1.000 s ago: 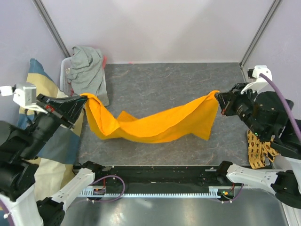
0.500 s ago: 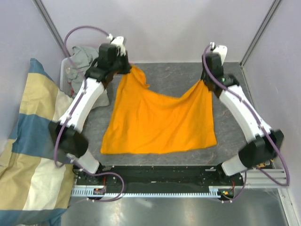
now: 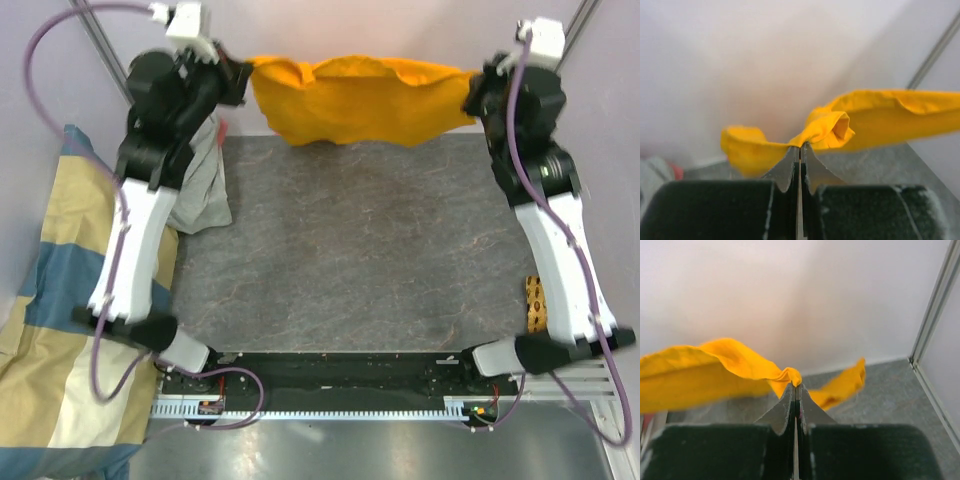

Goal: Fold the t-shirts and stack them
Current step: Flatten the tshirt out, then fold the tshirt

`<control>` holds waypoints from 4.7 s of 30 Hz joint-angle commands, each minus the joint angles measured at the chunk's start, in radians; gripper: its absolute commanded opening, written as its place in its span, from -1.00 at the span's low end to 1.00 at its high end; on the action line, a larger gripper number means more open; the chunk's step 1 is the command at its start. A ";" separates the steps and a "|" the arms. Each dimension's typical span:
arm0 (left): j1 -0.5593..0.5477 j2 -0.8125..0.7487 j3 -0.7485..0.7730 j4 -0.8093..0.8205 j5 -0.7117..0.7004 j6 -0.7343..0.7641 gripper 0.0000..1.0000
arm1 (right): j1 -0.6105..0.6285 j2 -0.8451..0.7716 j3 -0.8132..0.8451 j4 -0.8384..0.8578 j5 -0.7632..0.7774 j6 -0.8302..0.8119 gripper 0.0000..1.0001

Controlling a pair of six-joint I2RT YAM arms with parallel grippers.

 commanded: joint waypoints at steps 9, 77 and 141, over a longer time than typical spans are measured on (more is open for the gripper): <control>0.000 -0.564 -1.037 0.118 -0.050 -0.095 -0.96 | -0.001 -0.495 -0.870 -0.051 -0.102 0.170 -1.00; 0.008 0.083 -0.909 0.214 -0.176 -0.256 -0.96 | -0.001 -0.682 -1.248 -0.527 0.361 0.910 -1.00; 0.010 -0.196 -1.148 0.208 -0.245 -0.311 1.00 | 0.002 -0.460 -1.239 -0.158 0.210 0.559 0.96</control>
